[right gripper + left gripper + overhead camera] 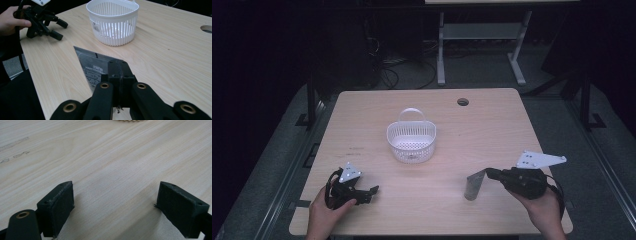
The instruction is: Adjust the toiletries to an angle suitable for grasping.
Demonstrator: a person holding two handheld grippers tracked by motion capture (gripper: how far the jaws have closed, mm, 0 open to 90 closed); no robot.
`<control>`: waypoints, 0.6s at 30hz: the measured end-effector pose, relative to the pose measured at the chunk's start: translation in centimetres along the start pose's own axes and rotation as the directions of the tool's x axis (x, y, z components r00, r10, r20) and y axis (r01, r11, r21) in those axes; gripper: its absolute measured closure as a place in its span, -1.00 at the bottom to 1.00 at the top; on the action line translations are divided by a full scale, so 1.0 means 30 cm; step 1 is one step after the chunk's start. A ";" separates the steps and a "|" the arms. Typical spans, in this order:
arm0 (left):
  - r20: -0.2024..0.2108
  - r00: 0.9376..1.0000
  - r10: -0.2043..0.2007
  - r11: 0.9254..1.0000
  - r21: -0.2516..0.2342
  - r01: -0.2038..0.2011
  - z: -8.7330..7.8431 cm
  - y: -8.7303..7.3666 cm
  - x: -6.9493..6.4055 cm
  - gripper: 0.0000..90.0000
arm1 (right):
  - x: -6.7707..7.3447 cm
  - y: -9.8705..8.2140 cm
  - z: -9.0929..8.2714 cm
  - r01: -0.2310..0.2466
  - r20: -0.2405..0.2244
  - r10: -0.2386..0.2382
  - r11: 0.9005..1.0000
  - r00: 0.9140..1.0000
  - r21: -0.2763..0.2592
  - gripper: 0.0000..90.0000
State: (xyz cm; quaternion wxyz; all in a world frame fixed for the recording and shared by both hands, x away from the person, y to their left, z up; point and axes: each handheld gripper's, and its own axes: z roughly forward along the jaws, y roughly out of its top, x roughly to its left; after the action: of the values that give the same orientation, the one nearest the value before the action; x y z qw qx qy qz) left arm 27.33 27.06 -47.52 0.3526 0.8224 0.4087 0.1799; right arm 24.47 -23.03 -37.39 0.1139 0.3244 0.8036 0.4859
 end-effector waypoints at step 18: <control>0.000 1.000 -0.001 1.000 -0.001 0.001 0.000 0.000 0.000 -0.71 | -0.034 0.022 0.042 -0.002 -0.005 0.002 1.000 1.000 0.006 1.00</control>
State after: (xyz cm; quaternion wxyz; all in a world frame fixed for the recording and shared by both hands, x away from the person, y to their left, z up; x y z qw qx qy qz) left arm 27.33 27.05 -47.52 0.3532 0.8219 0.4091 0.1799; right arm 26.15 -22.57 -37.62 0.1106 0.3243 0.8050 0.4843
